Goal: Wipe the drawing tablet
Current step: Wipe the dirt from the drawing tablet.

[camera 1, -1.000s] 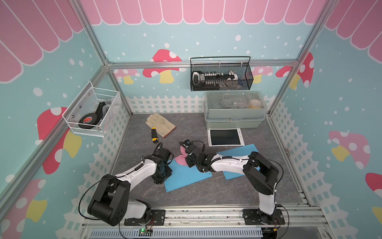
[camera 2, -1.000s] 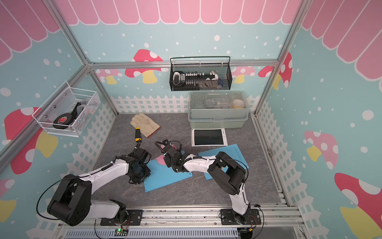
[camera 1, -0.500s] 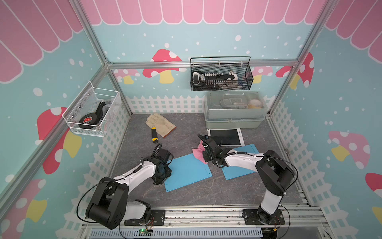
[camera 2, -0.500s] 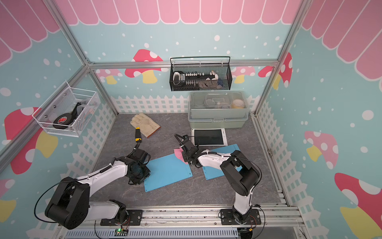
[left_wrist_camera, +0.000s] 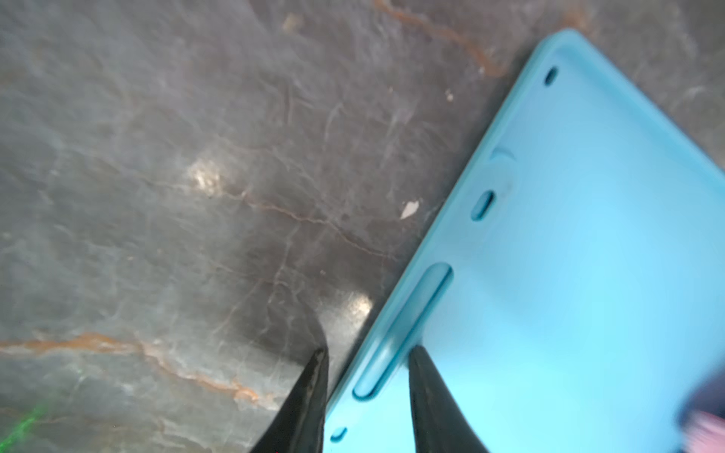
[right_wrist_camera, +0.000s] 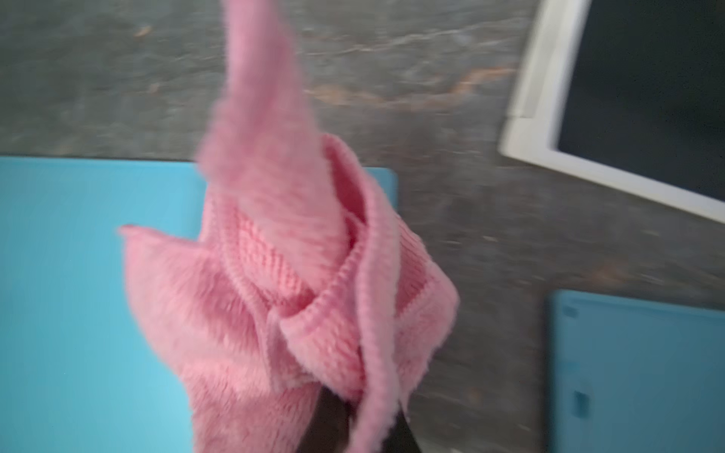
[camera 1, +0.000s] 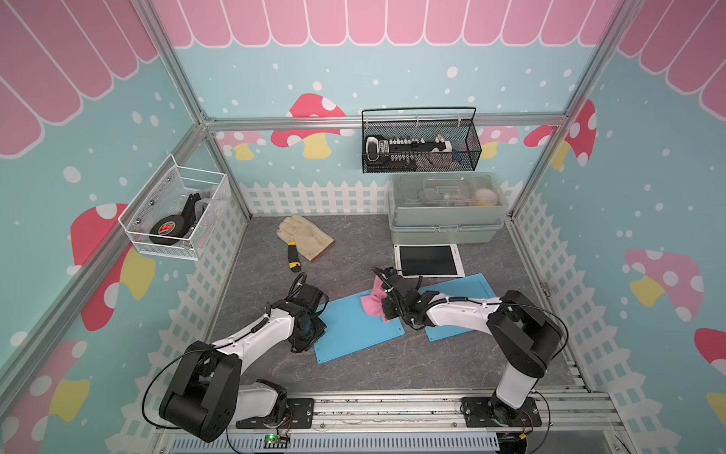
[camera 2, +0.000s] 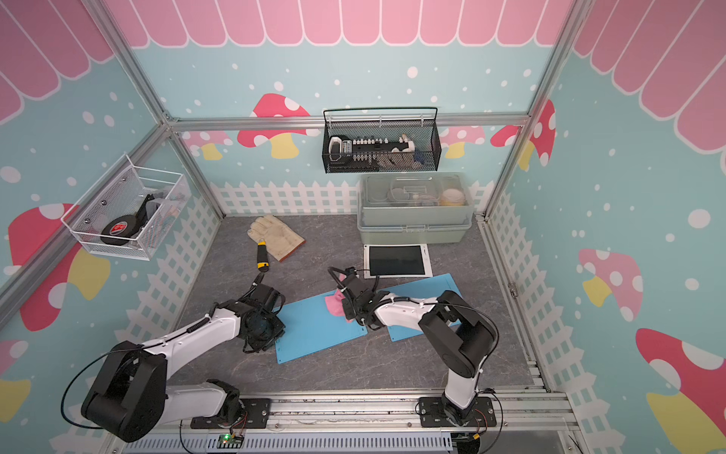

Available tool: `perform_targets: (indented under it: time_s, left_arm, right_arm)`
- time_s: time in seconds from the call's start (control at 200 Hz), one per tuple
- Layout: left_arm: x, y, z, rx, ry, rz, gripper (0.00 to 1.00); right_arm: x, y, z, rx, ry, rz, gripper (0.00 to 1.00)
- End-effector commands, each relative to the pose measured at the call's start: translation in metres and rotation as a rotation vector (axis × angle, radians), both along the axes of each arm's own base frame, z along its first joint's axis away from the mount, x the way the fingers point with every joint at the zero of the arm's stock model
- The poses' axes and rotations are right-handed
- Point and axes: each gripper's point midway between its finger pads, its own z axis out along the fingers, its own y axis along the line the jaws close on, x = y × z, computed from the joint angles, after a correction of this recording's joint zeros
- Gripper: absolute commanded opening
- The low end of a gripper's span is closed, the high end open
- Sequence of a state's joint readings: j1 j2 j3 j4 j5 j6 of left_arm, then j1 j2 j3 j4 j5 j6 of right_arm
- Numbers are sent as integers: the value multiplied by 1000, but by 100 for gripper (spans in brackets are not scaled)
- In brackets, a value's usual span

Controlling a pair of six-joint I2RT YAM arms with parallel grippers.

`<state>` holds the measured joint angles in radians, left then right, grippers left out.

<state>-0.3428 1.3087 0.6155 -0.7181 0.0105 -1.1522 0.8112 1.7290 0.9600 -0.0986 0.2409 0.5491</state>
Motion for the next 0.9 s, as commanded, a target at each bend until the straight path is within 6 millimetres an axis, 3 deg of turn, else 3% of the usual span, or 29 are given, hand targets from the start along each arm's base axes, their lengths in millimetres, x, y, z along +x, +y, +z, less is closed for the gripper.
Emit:
perform_targets:
  time_s: [0.0, 0.14, 0.195, 0.245, 0.325, 0.415, 0.52, 0.57, 0.615, 0.685, 0.825, 0.896]
  left_arm:
    - [-32, 19, -22, 83, 110, 39, 34]
    - [-32, 18, -22, 71, 104, 46, 34]
    - [-32, 17, -22, 64, 101, 46, 34]
    - [-33, 17, -23, 60, 104, 48, 34]
    - [-35, 17, -25, 62, 110, 52, 34]
    - [-37, 20, -27, 75, 119, 57, 34]
    - [-39, 23, -27, 87, 122, 66, 34]
    - [-38, 23, -26, 88, 120, 65, 34]
    - [-37, 23, -25, 89, 117, 67, 34]
    - [-37, 23, -25, 88, 116, 67, 34]
    - [-34, 20, -25, 78, 117, 66, 34]
    - [-33, 20, -25, 79, 116, 65, 34]
  right_arm:
    - [-17, 5, 11, -53, -18, 78, 0]
    - [-71, 105, 14, 68, 15, 316, 0]
    - [-83, 124, 8, 115, 58, 330, 0]
    - [-84, 127, 1, 150, 93, 285, 0]
    - [-73, 104, -7, 131, 97, 198, 0]
    - [-56, 40, -15, 31, 119, 67, 0]
    - [-49, -29, -12, -82, 102, -22, 0]
    - [-52, -47, -5, -155, 80, -17, 0]
    - [-57, -50, 0, -168, 80, -1, 0]
    - [-66, -25, 9, -107, 50, 65, 0]
    - [-96, 76, 23, -1, 47, 260, 0]
    - [-99, 98, 22, 42, 66, 266, 0]
